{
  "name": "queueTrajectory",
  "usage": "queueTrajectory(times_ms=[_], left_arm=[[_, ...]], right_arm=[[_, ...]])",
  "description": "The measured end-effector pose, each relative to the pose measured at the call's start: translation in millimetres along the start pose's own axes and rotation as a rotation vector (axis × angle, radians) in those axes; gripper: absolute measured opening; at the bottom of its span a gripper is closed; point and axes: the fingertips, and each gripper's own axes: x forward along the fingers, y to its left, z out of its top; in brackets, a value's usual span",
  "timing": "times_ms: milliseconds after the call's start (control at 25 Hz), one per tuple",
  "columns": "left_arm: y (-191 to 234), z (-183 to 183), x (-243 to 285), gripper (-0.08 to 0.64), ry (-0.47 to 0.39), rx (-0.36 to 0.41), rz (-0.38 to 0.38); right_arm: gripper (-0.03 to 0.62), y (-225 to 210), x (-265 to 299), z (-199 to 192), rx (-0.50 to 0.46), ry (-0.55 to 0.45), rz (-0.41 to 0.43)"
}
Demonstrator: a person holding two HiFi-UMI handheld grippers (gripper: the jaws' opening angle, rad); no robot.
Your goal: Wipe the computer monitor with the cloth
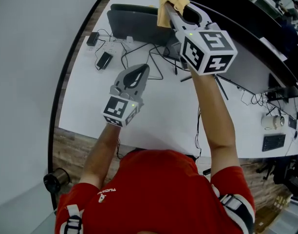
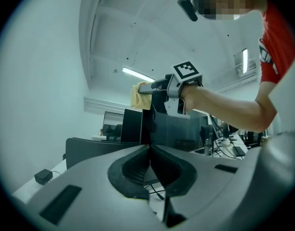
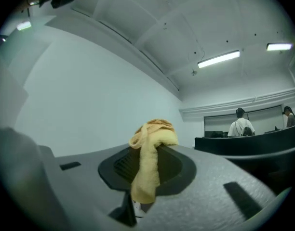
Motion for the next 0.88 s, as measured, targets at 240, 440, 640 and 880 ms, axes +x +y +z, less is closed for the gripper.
queueTrajectory(times_ms=[240, 440, 640, 880], left_arm=[[-10.0, 15.2, 6.1, 0.009, -0.032, 0.006, -0.001], [-28.8, 21.6, 10.7, 0.009, -0.051, 0.008, 0.001], [-53.3, 32.3, 16.1, 0.009, -0.088, 0.013, 0.016], [-105.8, 43.2, 27.3, 0.009, -0.112, 0.036, 0.033]], right_arm=[[0.074, -4.7, -30.5, 31.9, -0.023, -0.081, -0.005], [0.074, -12.8, -76.1, 34.4, -0.031, -0.121, -0.012], [0.074, -8.9, -135.2, 12.8, -0.064, -0.142, 0.012], [0.074, -14.4, -207.8, -56.9, -0.063, -0.082, 0.038]])
